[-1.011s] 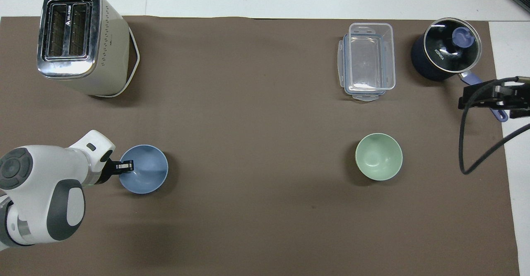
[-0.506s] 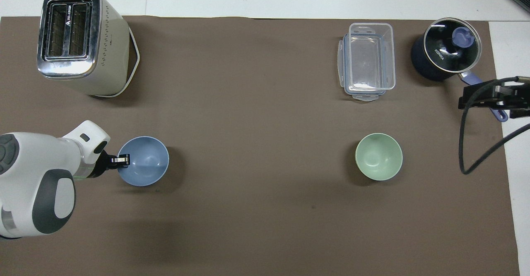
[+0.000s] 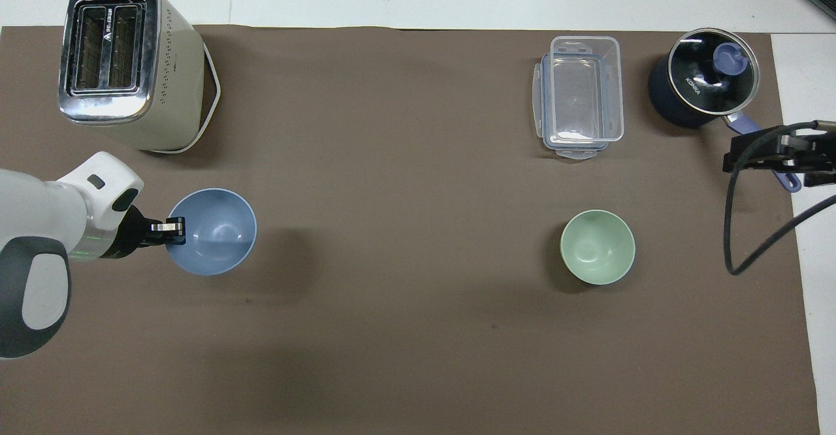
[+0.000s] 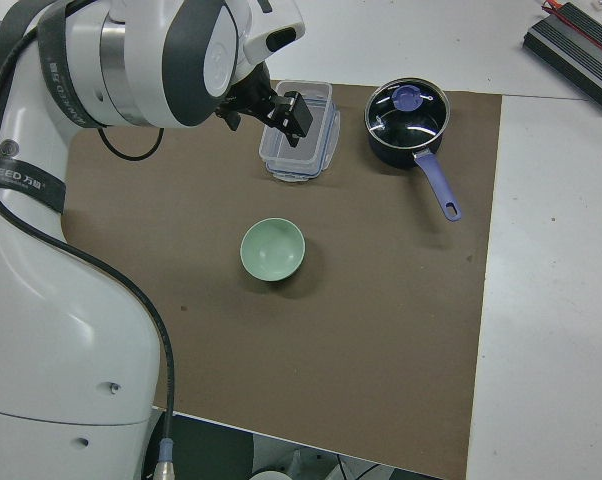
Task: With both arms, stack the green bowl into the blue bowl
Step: 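Slide the blue bowl with the left gripper toward the table center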
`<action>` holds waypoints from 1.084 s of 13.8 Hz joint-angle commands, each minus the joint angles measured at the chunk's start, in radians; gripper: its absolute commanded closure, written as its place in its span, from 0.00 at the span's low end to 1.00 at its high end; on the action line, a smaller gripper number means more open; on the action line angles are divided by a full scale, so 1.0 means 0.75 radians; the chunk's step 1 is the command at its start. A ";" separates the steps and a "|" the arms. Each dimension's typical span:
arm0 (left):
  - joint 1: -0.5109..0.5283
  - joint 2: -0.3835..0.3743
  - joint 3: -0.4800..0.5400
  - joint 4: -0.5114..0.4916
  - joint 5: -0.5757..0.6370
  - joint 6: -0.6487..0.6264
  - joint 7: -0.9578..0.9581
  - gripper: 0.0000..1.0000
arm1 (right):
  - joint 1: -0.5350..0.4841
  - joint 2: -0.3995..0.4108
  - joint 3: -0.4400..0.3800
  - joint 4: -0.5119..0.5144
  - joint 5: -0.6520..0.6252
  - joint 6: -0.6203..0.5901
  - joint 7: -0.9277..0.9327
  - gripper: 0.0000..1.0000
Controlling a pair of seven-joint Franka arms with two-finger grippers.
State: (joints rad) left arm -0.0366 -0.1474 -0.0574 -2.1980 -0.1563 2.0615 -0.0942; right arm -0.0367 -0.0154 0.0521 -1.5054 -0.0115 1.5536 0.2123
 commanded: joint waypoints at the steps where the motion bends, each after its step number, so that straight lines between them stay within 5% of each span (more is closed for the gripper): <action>1: -0.031 0.002 0.007 0.081 -0.021 -0.101 -0.056 1.00 | -0.017 -0.008 0.008 -0.005 0.015 -0.012 0.020 0.00; 8: -0.239 0.008 -0.011 0.122 -0.023 -0.106 -0.320 1.00 | -0.017 -0.008 0.008 -0.005 0.015 -0.012 0.020 0.00; 15: -0.507 0.074 -0.011 0.053 -0.041 0.119 -0.560 1.00 | -0.017 -0.008 0.008 -0.005 0.015 -0.012 0.020 0.00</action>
State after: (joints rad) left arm -0.3773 -0.1129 -0.0806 -2.1334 -0.1665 2.0914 -0.4948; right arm -0.0367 -0.0154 0.0521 -1.5054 -0.0115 1.5536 0.2123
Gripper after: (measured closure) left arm 0.952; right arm 0.000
